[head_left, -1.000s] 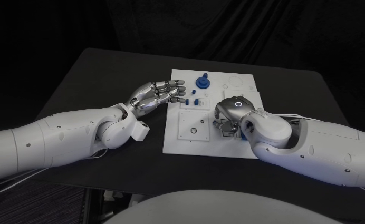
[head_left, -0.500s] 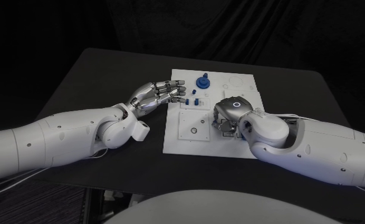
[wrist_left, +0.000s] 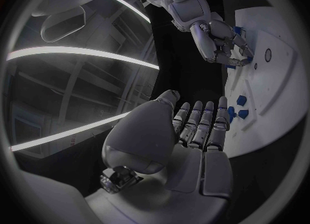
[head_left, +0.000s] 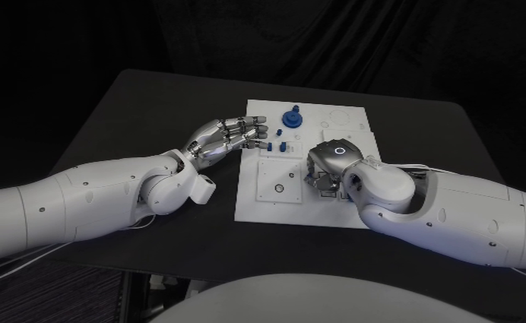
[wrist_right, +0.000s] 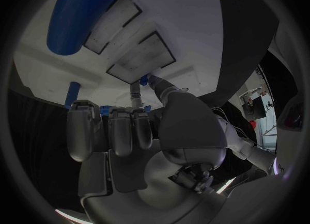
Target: Assemble the parts on the task board
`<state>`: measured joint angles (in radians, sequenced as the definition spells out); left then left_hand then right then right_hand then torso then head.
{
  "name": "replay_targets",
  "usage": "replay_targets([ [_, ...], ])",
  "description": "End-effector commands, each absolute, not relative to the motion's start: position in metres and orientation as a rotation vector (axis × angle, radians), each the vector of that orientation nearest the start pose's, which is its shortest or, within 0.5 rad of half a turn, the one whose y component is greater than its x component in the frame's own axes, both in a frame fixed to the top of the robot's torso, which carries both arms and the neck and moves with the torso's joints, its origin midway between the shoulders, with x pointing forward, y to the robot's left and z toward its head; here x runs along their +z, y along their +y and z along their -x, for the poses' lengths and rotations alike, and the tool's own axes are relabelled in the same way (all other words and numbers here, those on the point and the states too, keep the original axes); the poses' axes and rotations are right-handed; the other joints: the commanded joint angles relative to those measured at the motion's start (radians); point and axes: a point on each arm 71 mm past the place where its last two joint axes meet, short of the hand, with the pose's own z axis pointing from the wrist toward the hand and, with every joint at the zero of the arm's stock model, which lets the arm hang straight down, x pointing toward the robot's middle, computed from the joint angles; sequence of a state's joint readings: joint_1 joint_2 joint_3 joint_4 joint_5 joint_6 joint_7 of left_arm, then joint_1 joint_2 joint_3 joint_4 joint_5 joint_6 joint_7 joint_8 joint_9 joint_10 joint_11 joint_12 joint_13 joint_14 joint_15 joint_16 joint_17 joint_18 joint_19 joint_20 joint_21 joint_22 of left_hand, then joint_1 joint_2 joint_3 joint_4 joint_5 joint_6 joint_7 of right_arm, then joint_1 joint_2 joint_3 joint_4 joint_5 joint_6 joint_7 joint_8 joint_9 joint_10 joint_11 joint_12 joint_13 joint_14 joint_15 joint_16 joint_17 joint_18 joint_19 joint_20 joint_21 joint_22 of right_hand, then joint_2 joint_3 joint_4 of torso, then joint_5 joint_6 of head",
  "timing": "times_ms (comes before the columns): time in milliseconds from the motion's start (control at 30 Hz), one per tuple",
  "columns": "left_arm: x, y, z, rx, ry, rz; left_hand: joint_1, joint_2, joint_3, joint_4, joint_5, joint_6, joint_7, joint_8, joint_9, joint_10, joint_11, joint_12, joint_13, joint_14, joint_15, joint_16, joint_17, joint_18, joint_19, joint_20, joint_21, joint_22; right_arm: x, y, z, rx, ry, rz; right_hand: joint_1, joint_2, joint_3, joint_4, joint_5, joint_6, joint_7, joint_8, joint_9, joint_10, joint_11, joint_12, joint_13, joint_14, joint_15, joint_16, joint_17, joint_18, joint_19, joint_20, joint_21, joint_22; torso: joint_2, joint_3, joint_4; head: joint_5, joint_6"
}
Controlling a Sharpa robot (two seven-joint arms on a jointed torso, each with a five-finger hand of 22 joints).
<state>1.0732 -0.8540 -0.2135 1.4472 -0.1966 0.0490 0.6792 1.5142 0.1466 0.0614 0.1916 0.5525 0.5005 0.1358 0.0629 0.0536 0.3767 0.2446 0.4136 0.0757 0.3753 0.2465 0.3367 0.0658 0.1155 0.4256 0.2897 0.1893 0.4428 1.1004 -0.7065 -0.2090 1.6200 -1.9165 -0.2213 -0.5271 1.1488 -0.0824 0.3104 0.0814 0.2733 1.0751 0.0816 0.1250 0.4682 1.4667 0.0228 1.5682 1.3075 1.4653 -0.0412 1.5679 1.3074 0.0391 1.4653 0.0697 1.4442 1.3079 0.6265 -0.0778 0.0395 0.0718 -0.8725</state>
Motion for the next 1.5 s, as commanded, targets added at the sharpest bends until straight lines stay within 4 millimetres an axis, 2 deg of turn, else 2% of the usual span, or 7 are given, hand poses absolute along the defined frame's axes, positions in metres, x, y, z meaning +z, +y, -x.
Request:
replay_targets([
  [33, -0.277, 0.217, -0.431, -1.868, 1.587, 0.862, -0.005, -0.006, 0.005, 0.001, -0.003, -0.003, 0.000, -0.002, 0.000, -0.008, 0.000, 0.006, -0.001, -0.005, -0.002, 0.006, -0.001, 0.000, -0.010, 0.000, -0.006, -0.001, -0.277, -0.123, -0.413, 0.293, 1.771, 0.515, 0.015, 0.006, 0.006, -0.007, 0.000, 0.007, -0.003, 0.008, 0.004, 0.104, -0.012, 0.003, 0.263, 0.105, -0.009, 0.003, 0.263, -0.005, 0.045, -0.007, -0.008, 0.218, -0.001, 0.0002, -0.0016, 0.003, 0.000],
  [233, -0.277, 0.217, -0.431, -1.868, 1.588, 0.863, -0.005, -0.006, 0.006, 0.001, -0.004, -0.003, 0.000, -0.002, 0.000, -0.008, 0.000, 0.007, -0.001, -0.007, -0.001, 0.006, -0.001, 0.000, -0.010, 0.000, -0.006, -0.001, -0.277, -0.123, -0.414, 0.302, 1.760, 0.509, 0.051, 0.025, 0.024, -0.035, 0.000, 0.014, -0.011, 0.014, 0.019, 0.104, -0.020, 0.003, 0.263, 0.105, -0.017, 0.003, 0.263, -0.003, 0.041, -0.016, -0.016, 0.216, -0.001, 0.0003, -0.0010, 0.003, 0.000],
  [433, -0.277, 0.217, -0.430, -1.868, 1.588, 0.863, -0.005, -0.007, 0.007, 0.001, -0.004, -0.003, 0.000, -0.002, 0.000, -0.009, 0.000, 0.007, -0.001, -0.007, -0.001, 0.006, -0.001, -0.001, -0.010, 0.000, -0.006, -0.001, -0.276, -0.122, -0.414, 0.319, 1.748, 0.507, 0.076, 0.028, 0.033, -0.064, -0.001, 0.025, -0.019, 0.026, 0.038, 0.104, -0.027, 0.003, 0.263, 0.105, -0.023, 0.003, 0.263, -0.003, 0.041, -0.021, -0.017, 0.216, -0.001, 0.0005, 0.0002, 0.004, 0.000],
  [700, -0.277, 0.217, -0.430, -1.868, 1.588, 0.864, -0.005, -0.007, 0.007, 0.001, -0.004, -0.003, 0.000, -0.002, 0.000, -0.009, 0.000, 0.007, -0.001, -0.007, -0.001, 0.006, -0.001, -0.001, -0.010, 0.000, -0.006, -0.001, -0.271, -0.122, -0.414, 0.383, 1.691, 0.478, 0.086, 0.029, 0.036, -0.078, -0.001, 0.024, -0.021, 0.029, 0.047, 0.104, -0.030, 0.003, 0.263, 0.105, -0.025, 0.003, 0.263, -0.004, 0.042, -0.024, -0.015, 0.216, 0.000, 0.0006, -0.0002, 0.004, 0.000],
  [1067, -0.278, 0.218, -0.430, -1.866, 1.589, 0.865, -0.005, -0.007, 0.008, 0.001, -0.004, -0.003, 0.000, -0.002, 0.001, -0.009, 0.000, 0.008, -0.002, -0.007, -0.001, 0.007, -0.001, -0.001, -0.010, 0.000, -0.006, -0.002, -0.245, -0.123, -0.405, 0.613, 1.509, 0.360, 0.090, 0.025, 0.035, -0.088, -0.001, 0.030, -0.024, 0.034, 0.056, 0.104, -0.032, 0.003, 0.263, 0.105, -0.027, 0.003, 0.263, -0.009, 0.051, -0.025, 0.005, 0.223, -0.001, 0.0007, 0.0000, 0.006, 0.000],
  [1333, -0.278, 0.218, -0.430, -1.864, 1.589, 0.866, -0.005, -0.007, 0.008, 0.001, -0.004, -0.003, 0.000, -0.002, 0.001, -0.009, 0.000, 0.008, -0.002, -0.007, -0.001, 0.007, -0.001, -0.001, -0.010, 0.000, -0.006, -0.002, -0.225, -0.124, -0.397, 0.783, 1.371, 0.277, 0.088, 0.021, 0.033, -0.089, -0.001, 0.028, -0.022, 0.033, 0.058, 0.104, -0.031, 0.003, 0.263, 0.105, -0.027, 0.003, 0.263, -0.012, 0.057, -0.026, 0.019, 0.228, -0.002, 0.0014, -0.0006, 0.013, 0.000],
  [1500, -0.278, 0.218, -0.429, -1.865, 1.590, 0.866, -0.005, -0.008, 0.009, 0.001, -0.004, -0.003, 0.001, -0.002, 0.001, -0.010, 0.000, 0.009, -0.002, -0.007, -0.001, 0.008, -0.001, -0.001, -0.010, 0.000, -0.006, -0.002, -0.220, -0.123, -0.393, 0.883, 1.322, 0.222, 0.085, 0.022, 0.033, -0.088, -0.001, 0.015, -0.017, 0.025, 0.058, 0.104, -0.028, 0.003, 0.263, 0.105, -0.025, 0.003, 0.263, -0.013, 0.058, -0.026, 0.022, 0.229, -0.002, -0.0001, 0.0001, 0.015, 0.000],
])
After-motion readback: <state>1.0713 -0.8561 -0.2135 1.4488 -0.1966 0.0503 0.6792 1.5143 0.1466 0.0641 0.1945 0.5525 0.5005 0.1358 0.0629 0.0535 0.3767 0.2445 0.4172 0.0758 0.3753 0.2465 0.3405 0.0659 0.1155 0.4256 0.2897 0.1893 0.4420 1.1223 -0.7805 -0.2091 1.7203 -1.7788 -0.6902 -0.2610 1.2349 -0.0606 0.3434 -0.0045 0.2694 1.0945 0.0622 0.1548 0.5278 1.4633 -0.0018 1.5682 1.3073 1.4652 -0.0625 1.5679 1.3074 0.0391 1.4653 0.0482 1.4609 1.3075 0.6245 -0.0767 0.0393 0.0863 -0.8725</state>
